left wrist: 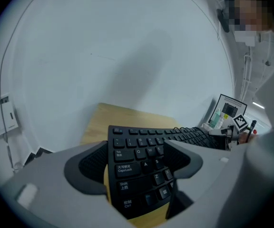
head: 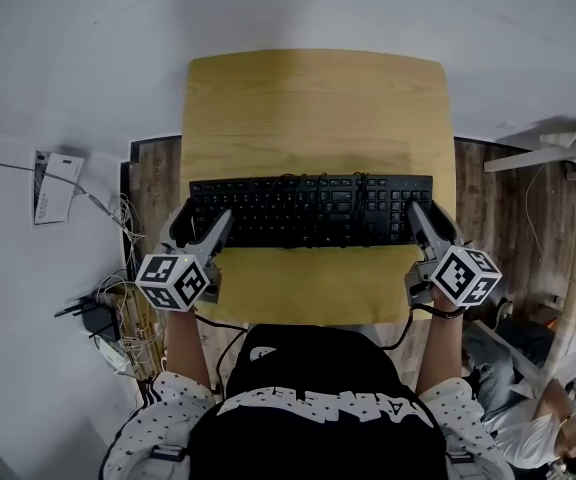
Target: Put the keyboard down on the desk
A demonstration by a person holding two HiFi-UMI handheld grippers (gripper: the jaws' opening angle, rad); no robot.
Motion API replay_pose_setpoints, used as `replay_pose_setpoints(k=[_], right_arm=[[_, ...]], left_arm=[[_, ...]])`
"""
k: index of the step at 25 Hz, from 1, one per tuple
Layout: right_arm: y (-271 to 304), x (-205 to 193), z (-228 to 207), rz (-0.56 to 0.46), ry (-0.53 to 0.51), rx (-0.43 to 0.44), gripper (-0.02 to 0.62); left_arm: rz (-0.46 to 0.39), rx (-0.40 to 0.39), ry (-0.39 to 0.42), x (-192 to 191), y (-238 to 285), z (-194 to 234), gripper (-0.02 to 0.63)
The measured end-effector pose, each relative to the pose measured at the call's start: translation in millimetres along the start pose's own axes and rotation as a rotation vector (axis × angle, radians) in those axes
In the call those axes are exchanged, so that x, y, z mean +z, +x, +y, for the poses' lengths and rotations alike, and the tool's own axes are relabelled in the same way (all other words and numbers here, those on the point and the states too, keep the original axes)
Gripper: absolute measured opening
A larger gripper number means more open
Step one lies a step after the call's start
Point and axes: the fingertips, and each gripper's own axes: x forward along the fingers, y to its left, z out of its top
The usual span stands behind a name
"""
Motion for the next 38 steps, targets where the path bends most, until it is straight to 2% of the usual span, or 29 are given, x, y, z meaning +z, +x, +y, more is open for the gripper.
replay_pose_setpoints(k=[20, 27, 34, 38], right_arm=[[16.8, -34.6, -14.1, 0.09, 0.029, -0.083, 0.198], [20.0, -42.4, -25.3, 0.115, -0.051, -0.171, 0.206], [22.1, -44.4, -26.9, 0.125, -0.069, -0.175, 0.209], [21.9, -42.0, -25.4, 0.109, -0.09, -0.174, 0.209]], left_arm=[[0.13, 0.012, 0.015, -30.4, 17.5, 13.0, 0.364], [0.166, 0.011, 0.051, -38.3, 21.1, 11.4, 0.38], [0.183, 0.035, 0.062, -42.8, 22.6, 13.0, 0.38], [0.197, 0.032, 0.038, -49.4, 25.4, 15.2, 0.38]])
